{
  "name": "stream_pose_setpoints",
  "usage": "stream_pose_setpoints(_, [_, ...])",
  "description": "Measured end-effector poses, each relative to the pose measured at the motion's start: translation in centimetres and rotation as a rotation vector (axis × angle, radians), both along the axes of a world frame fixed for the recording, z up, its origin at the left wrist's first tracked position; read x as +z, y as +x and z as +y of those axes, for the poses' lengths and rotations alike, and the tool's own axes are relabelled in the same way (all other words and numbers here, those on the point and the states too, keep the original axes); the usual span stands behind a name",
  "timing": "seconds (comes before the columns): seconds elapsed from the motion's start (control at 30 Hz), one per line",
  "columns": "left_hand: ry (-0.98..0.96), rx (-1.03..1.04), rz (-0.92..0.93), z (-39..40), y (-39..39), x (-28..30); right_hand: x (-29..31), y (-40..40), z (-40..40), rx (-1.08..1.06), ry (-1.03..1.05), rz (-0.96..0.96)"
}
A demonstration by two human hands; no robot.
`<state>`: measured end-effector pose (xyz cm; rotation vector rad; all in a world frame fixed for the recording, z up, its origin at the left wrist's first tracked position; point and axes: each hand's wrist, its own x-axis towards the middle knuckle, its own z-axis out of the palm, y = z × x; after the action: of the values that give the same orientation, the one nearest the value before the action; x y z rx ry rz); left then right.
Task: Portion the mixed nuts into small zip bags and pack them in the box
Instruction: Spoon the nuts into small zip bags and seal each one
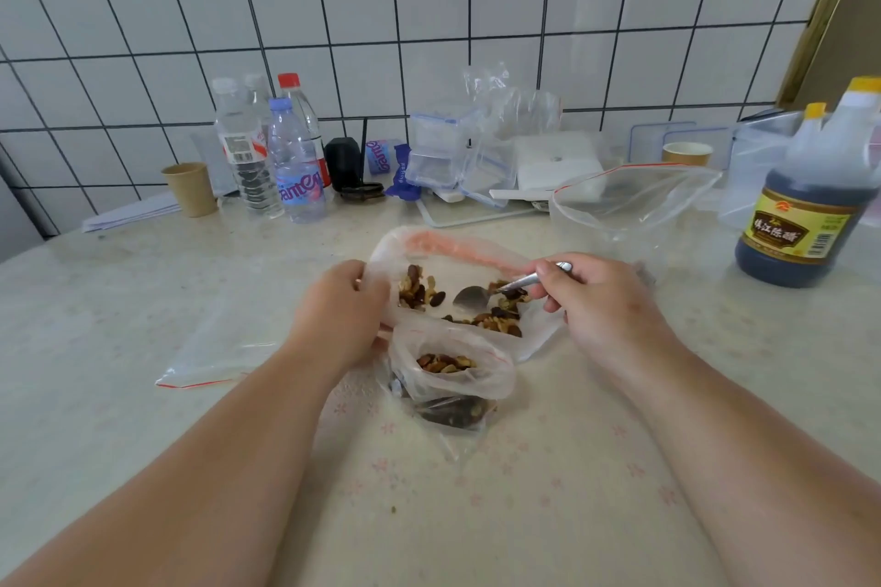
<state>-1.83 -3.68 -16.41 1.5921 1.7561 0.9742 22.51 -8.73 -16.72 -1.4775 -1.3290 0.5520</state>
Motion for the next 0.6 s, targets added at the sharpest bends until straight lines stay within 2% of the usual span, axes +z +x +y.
stream_pose_setpoints(0.13, [0.043,0.016,-0.195,-0.2,0.1,0.3,0.0,-0.2,0.0,-0.011,0.041,0.009])
stream_pose_setpoints(0.33, [0.028,-0.044,-0.146,-0.4,0.5,-0.2,0.0,-0.5,0.0,-0.038,0.061,-0.032])
stream_pose_setpoints(0.5, [-0.035,-0.164,-0.345,0.0,-0.2,-1.1,-0.2,-0.7,0.3,-0.079,0.014,-0.081])
stream_pose_setpoints(0.6, [-0.116,-0.171,-0.366,0.2,-0.5,-1.4,0.0,-0.5,0.6,-0.150,0.002,-0.048])
